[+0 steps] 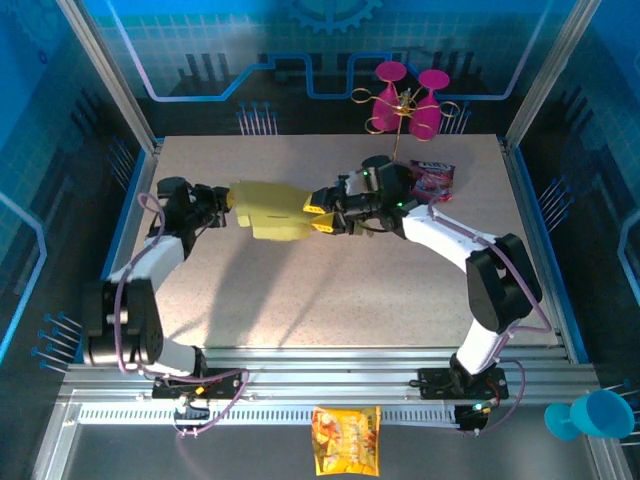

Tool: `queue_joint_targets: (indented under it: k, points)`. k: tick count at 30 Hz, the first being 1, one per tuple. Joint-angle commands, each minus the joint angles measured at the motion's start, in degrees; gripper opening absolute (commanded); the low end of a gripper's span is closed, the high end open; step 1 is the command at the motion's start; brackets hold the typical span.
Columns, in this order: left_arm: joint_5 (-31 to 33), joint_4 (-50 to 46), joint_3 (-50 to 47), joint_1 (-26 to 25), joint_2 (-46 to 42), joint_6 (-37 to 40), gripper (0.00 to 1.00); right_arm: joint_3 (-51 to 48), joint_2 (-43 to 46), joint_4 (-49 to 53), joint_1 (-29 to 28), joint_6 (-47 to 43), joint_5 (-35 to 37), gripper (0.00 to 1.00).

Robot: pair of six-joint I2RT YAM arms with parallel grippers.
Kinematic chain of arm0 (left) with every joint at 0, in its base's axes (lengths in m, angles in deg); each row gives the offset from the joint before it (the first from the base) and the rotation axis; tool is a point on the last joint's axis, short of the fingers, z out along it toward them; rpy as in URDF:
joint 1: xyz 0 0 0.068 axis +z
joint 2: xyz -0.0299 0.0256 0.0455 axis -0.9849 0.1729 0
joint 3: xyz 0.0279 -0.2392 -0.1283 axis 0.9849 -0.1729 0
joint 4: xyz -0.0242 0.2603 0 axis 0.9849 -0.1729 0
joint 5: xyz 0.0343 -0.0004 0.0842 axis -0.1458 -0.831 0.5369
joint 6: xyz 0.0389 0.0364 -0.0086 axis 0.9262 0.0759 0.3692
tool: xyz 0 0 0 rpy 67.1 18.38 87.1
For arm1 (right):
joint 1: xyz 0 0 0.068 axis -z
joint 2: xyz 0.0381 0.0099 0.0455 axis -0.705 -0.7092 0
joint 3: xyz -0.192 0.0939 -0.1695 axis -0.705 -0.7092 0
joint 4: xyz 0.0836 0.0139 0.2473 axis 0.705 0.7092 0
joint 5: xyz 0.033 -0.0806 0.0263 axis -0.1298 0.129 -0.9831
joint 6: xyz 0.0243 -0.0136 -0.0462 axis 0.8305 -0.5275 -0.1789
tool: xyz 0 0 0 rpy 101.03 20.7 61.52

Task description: Fold the paper box

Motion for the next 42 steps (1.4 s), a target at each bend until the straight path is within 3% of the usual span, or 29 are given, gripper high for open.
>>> queue_joint_targets:
  k: [1, 5, 8, 13, 16, 18, 20, 22, 28, 33, 37, 42]
  points:
    - [14.6, -23.8, 8.0, -1.9, -7.3, 0.5, 0.0, 2.3, 5.5, 7.7, 1.2, -9.2, 2.8, 0.54]
    - [24.0, -41.7, 19.0, -4.3, -8.2, 0.1, 0.0, 5.2, 10.9, 18.1, 0.9, -21.9, 10.9, 0.54]
    - [29.6, -49.2, 25.8, -7.0, -6.8, -2.0, 0.0, 6.2, 15.7, 19.7, -1.6, -31.1, 20.5, 0.52]
    - [37.7, -64.5, 42.8, -12.3, 1.6, -3.5, 0.0, 4.5, 22.1, 10.2, -11.2, -52.8, 37.9, 0.5]
    - [41.8, -75.9, 55.0, -15.1, 9.0, -4.3, 0.0, 3.6, 22.6, 2.9, -14.8, -65.4, 41.4, 0.49]
    - [43.3, -77.6, 58.0, -16.6, 11.4, -5.0, 0.0, 2.9, 21.7, -1.4, -17.1, -74.5, 41.1, 0.54]
    - [44.3, -77.5, 59.6, -18.0, 12.9, -5.4, 0.0, 3.3, 20.1, -3.1, -19.7, -82.5, 43.3, 0.67]
    - [44.6, -77.9, 61.1, -18.9, 14.3, -5.5, 0.0, 5.4, 18.4, -2.5, -21.4, -87.5, 45.7, 0.73]
    - [44.9, -76.4, 62.5, -20.2, 15.5, -4.8, 0.0, 8.0, 14.6, 2.4, -23.3, -97.1, 51.5, 0.75]
    - [44.9, -75.7, 62.8, -20.6, 15.4, -3.4, 0.0, 10.0, 9.8, 0.7, -25.2, -108.5, 67.0, 0.75]
    - [44.5, -74.9, 62.8, -21.0, 15.5, -2.8, 0.0, 12.6, 4.8, -2.1, -25.2, -116.0, 68.6, 0.69]
    - [45.1, -74.8, 64.2, -21.1, 15.7, -1.6, 0.0, 15.7, -0.4, -3.8, -24.7, -120.8, 73.4, 0.44]
